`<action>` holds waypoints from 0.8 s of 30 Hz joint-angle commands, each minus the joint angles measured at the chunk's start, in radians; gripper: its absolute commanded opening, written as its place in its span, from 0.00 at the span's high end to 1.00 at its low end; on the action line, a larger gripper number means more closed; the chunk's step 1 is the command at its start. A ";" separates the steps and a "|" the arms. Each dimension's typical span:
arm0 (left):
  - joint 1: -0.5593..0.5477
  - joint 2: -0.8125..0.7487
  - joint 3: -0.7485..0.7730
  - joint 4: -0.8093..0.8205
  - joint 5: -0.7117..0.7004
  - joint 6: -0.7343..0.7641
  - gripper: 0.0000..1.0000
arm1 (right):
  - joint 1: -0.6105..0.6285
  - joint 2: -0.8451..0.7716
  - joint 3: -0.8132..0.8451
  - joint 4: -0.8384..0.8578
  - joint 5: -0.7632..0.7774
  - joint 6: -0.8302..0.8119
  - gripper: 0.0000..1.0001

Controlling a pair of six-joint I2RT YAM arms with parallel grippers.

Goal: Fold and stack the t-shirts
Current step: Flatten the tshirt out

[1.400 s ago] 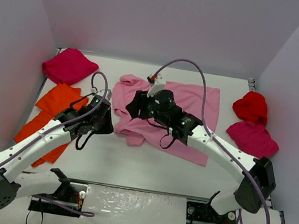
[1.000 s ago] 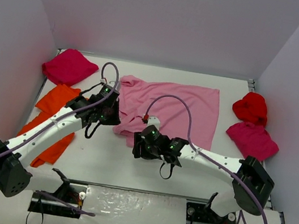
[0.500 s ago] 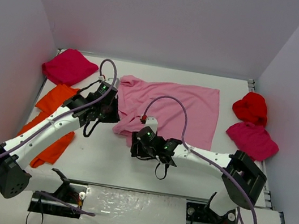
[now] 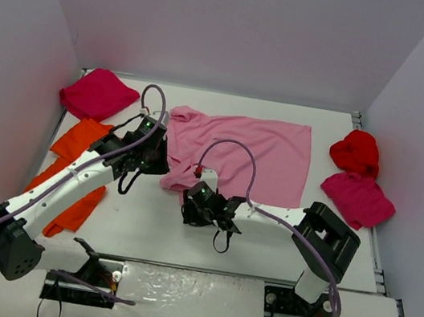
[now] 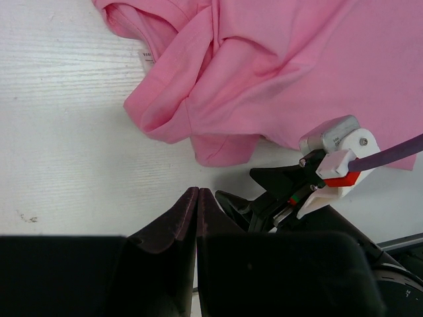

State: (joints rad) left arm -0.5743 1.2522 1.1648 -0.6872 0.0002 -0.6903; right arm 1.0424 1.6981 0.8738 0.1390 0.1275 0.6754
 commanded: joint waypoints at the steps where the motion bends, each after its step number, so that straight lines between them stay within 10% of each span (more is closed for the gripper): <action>1: 0.008 -0.030 0.015 0.028 -0.004 0.008 1.00 | 0.005 -0.034 0.032 0.030 0.072 -0.005 0.45; 24: 0.008 -0.006 -0.023 0.077 0.042 -0.016 1.00 | 0.008 0.082 -0.001 0.218 0.227 0.077 0.46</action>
State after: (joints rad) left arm -0.5742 1.2523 1.1194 -0.6548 0.0329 -0.6994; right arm 1.0424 1.7503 0.8554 0.2777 0.3518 0.7374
